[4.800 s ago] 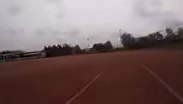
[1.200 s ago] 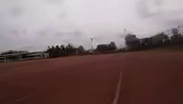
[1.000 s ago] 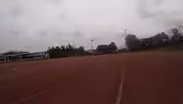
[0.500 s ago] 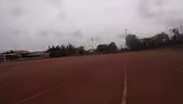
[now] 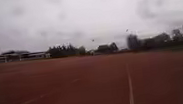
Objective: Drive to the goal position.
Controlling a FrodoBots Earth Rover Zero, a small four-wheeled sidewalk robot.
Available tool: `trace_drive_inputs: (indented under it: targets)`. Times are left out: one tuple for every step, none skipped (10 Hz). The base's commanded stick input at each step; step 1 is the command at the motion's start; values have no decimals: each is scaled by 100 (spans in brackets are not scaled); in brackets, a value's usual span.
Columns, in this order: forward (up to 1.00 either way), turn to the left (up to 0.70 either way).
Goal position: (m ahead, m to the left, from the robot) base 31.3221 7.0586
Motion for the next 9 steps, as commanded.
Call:
trace_drive_inputs:
  targets:
    - [50, -45]
    - [50, -50]
    - [50, -48]
    - [50, 0]
    - [50, 0]
    - [50, 0]
    - [50, 0]
    - [50, 0]
    - [50, 0]
